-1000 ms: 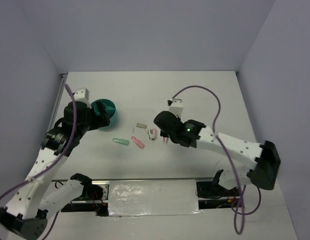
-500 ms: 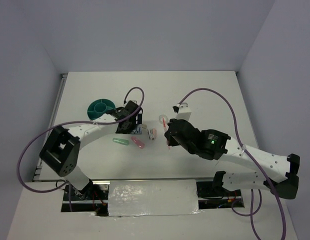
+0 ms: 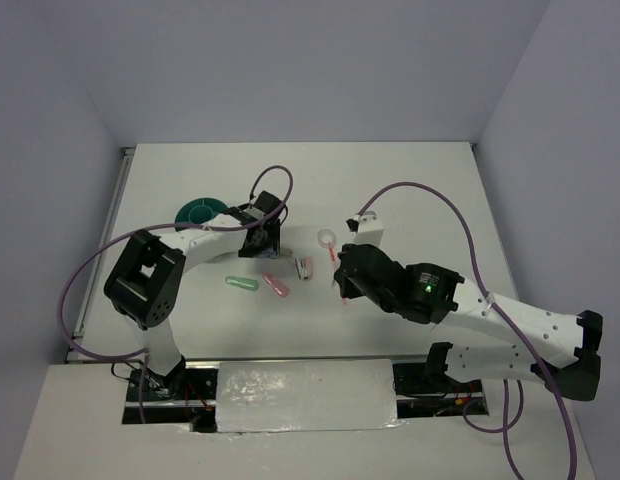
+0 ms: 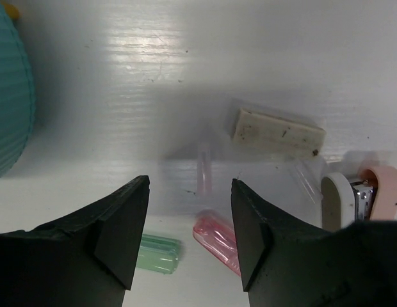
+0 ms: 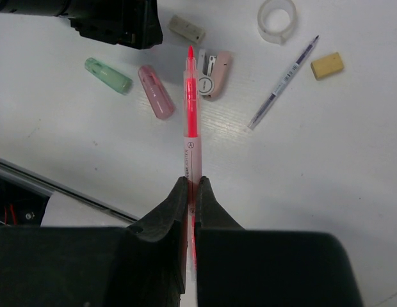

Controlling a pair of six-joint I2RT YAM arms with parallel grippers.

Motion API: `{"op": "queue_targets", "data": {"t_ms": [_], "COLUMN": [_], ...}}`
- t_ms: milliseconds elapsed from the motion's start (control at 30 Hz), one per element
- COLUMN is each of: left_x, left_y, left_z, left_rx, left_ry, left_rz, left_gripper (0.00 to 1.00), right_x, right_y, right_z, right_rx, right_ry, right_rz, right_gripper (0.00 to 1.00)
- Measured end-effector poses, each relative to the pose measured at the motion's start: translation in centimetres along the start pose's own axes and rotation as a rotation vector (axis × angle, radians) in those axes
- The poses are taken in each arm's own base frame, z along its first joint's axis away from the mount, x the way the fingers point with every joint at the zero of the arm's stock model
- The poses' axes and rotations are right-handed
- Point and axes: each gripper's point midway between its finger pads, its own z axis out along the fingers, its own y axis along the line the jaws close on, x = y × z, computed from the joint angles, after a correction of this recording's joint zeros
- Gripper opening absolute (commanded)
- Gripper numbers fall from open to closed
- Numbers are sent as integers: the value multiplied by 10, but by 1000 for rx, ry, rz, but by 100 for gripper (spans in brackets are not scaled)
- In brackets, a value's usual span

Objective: Sort the stationery into containers
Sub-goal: Close the pen cap on the pen.

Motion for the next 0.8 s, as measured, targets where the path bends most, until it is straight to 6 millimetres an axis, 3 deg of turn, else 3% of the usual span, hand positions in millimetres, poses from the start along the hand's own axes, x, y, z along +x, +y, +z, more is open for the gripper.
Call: {"op": "queue_targets", "data": {"t_ms": [800], "left_x": [4], "left_y": [4], "left_z": [22], "left_rx": [5], "left_ry": [32], "left_rz": [-8], "left_gripper": [57], "right_x": [5], "right_y": [0], "right_z": [4], "right_rx": [1], "right_ry": [20], "right_rz": [-47], "right_gripper": [0]}}
